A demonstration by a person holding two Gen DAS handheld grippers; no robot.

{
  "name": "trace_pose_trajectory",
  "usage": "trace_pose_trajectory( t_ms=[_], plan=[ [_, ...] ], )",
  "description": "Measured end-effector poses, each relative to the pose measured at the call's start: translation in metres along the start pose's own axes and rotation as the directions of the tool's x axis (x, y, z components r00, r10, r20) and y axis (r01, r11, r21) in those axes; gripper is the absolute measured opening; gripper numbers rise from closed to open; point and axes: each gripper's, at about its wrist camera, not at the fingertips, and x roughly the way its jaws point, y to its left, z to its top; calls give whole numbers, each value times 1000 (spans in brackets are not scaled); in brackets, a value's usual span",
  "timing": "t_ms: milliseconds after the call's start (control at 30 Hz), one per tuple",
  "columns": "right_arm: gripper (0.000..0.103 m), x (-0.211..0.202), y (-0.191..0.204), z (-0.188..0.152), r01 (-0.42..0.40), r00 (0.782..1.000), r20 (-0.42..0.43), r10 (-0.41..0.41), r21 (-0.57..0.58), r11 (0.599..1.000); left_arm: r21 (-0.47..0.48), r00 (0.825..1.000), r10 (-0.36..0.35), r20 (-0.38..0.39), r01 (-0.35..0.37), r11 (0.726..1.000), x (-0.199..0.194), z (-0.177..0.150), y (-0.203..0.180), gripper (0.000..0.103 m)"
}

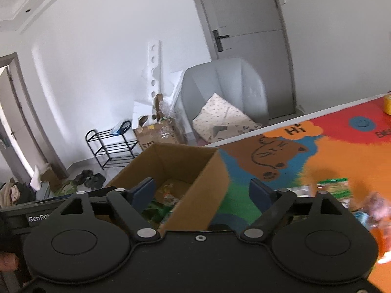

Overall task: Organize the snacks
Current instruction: 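Return both open grippers to the snacks on the table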

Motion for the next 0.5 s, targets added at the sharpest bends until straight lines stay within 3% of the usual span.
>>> trace_pose_trajectory(
  t_ms=[167, 500],
  plan=[
    [96, -22, -19, -3, 36, 999, 26, -37, 26, 999, 34, 1000, -28, -9, 28, 999, -4, -5, -23, 94],
    [98, -61, -58, -12, 106, 992, 56, -111, 87, 991, 91, 994, -100, -34, 102, 991, -8, -17, -64, 98]
  ],
)
